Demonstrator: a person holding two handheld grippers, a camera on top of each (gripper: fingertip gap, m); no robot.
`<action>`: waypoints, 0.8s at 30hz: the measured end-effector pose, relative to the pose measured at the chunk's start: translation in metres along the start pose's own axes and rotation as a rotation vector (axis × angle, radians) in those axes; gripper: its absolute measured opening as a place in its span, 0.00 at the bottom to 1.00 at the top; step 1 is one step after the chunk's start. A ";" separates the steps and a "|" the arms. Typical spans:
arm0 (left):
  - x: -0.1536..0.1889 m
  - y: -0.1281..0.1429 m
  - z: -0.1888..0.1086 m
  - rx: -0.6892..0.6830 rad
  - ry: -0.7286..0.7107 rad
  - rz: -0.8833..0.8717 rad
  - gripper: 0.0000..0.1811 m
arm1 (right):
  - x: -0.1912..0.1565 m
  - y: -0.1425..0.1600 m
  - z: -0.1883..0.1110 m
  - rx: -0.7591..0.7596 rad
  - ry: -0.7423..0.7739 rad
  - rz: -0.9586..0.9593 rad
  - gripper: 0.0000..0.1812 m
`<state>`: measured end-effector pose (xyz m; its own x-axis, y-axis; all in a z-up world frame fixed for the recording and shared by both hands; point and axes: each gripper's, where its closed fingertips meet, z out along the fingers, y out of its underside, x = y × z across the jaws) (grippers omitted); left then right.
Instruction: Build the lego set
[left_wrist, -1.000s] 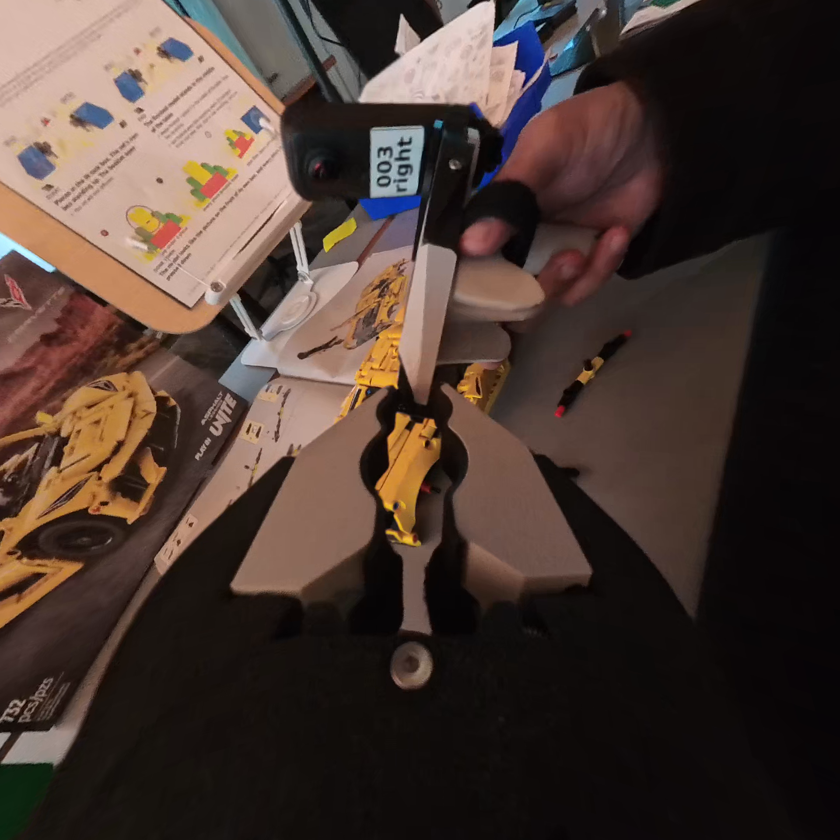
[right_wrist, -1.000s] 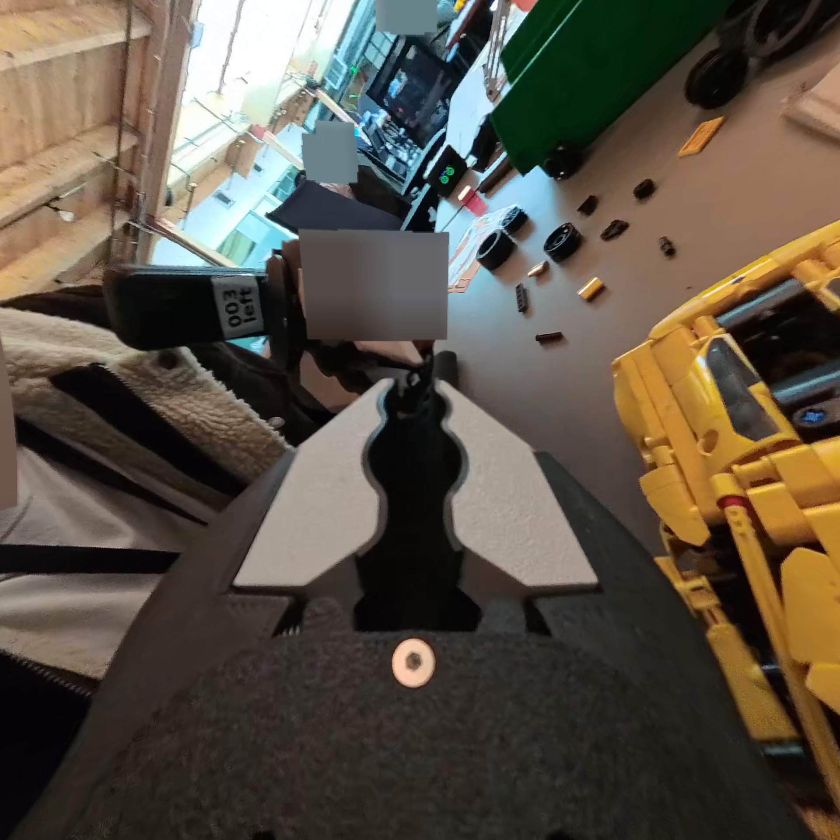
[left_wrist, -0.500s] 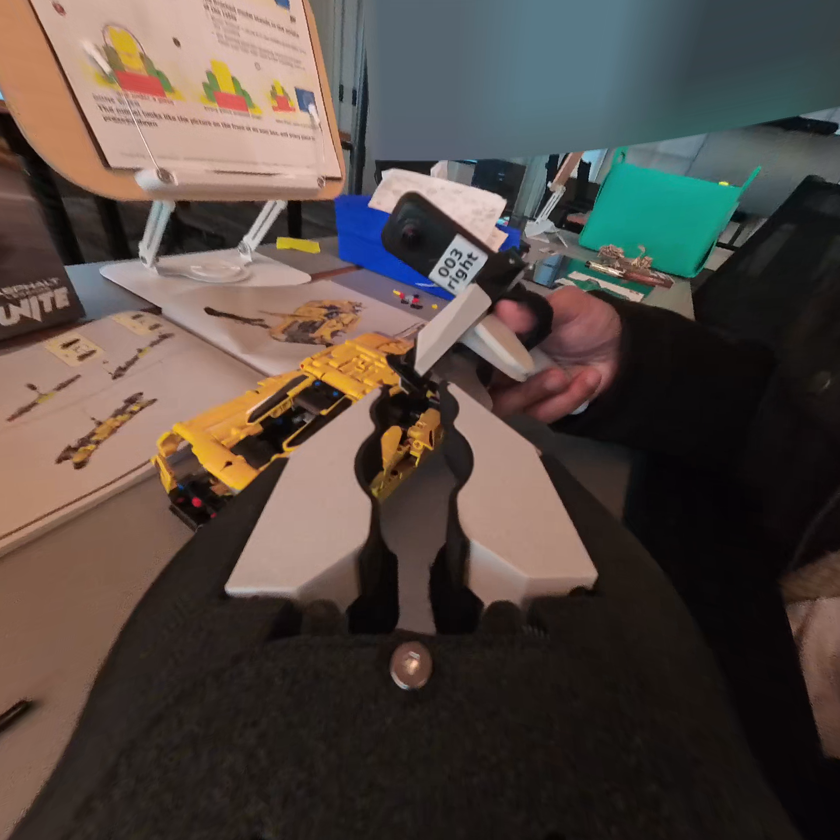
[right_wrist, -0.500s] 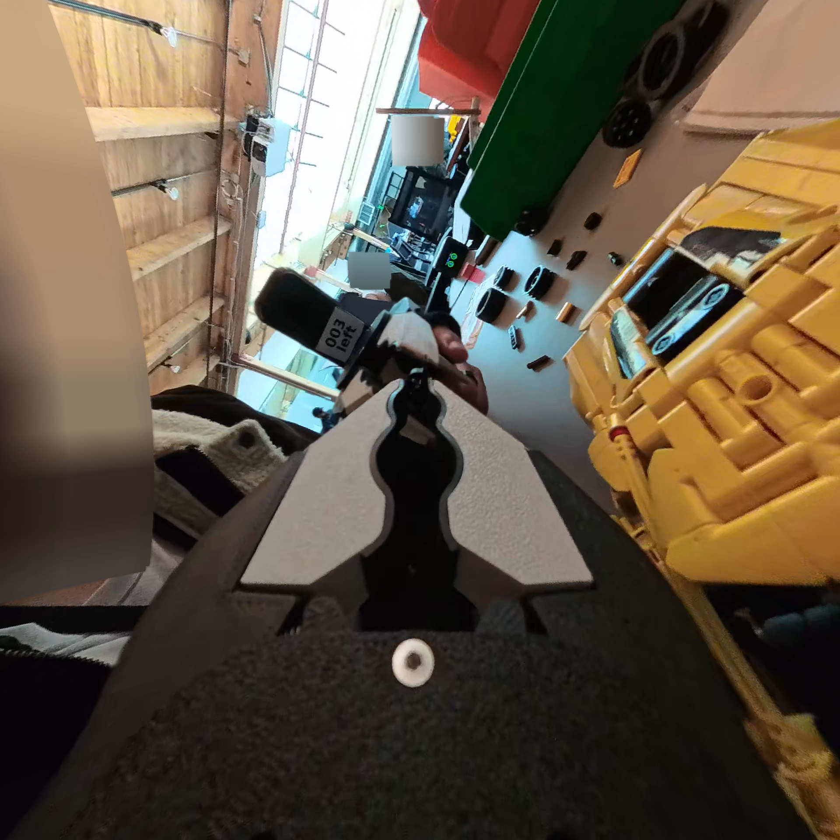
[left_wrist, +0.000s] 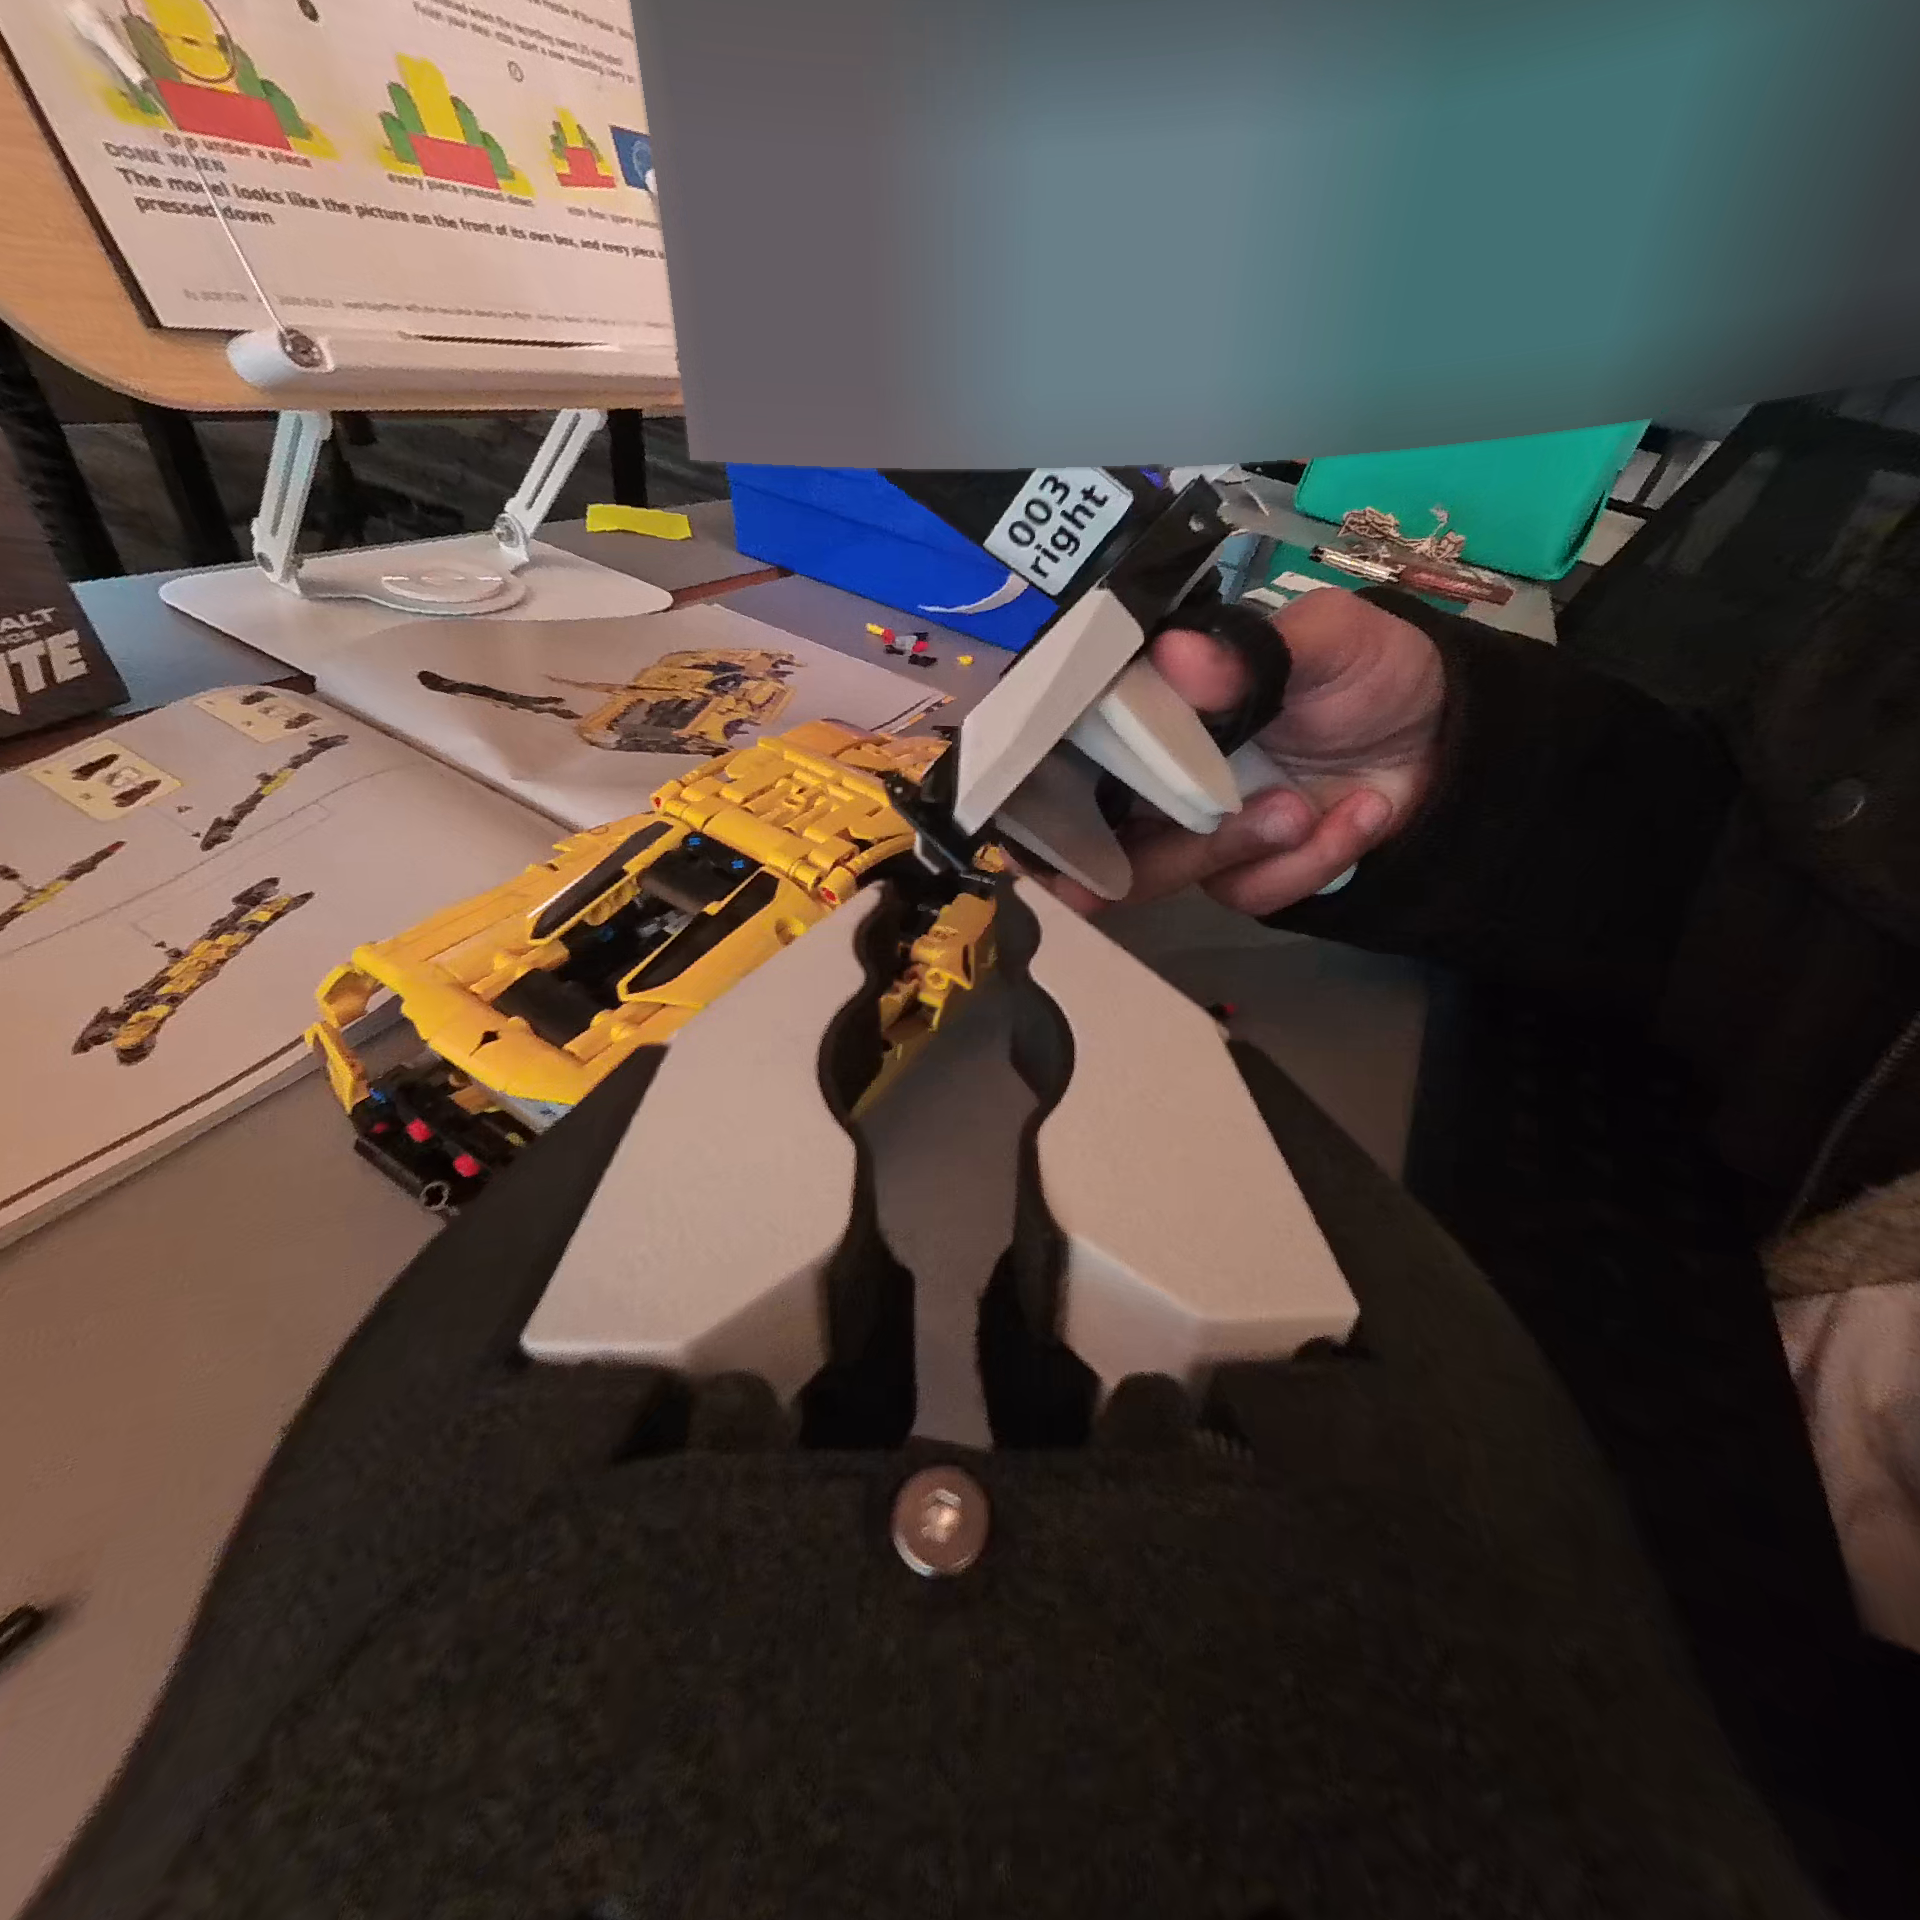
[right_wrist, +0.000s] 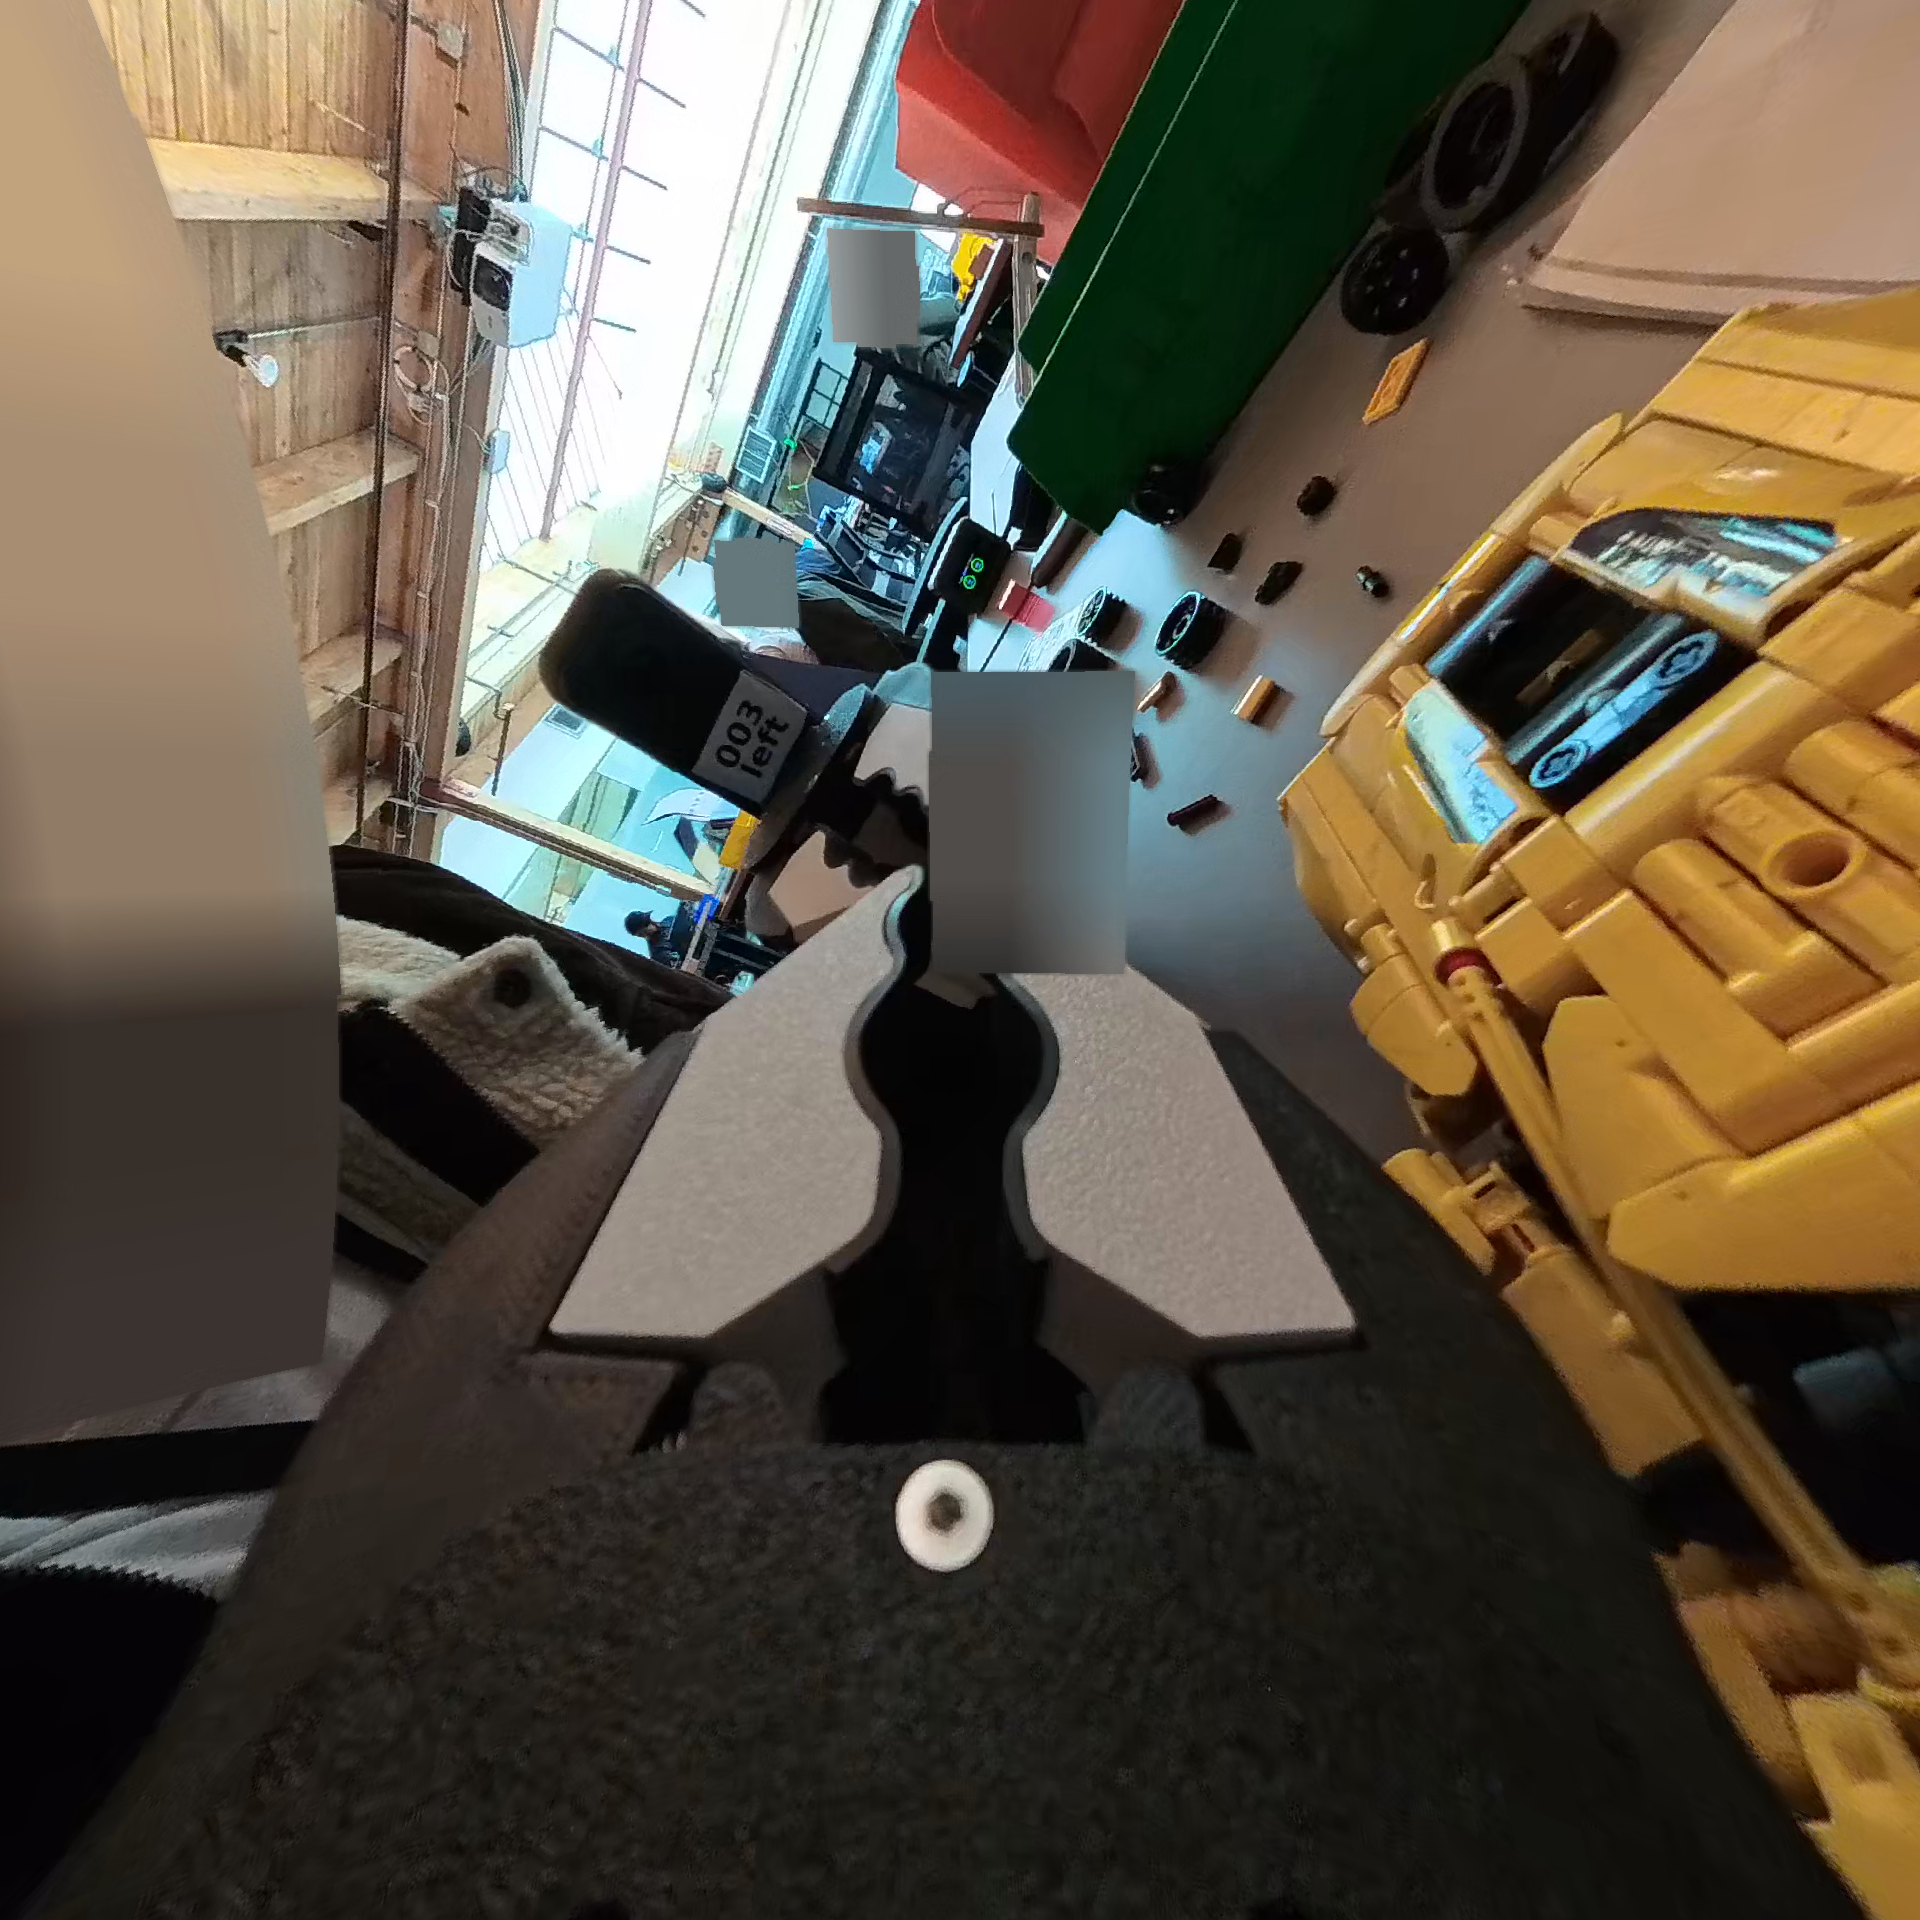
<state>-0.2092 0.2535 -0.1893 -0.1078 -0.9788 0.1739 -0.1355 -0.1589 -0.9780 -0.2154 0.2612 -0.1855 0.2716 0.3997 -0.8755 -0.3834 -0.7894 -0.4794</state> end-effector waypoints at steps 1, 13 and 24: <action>0.001 0.000 0.000 0.002 0.008 -0.010 0.10 | 0.001 0.000 0.000 -0.001 0.006 -0.003 0.04; -0.002 -0.008 -0.002 0.113 0.221 -0.532 0.03 | -0.003 -0.001 0.004 0.018 -0.019 -0.098 0.04; -0.017 -0.002 -0.006 0.152 0.243 -0.729 0.00 | -0.002 -0.015 -0.007 0.071 0.109 -0.352 0.10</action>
<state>-0.2129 0.2708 -0.1891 -0.2582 -0.5680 0.7815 -0.1204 -0.7837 -0.6094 -0.2039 0.2689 -0.1765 0.4885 0.5858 -0.6467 -0.3090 -0.5769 -0.7561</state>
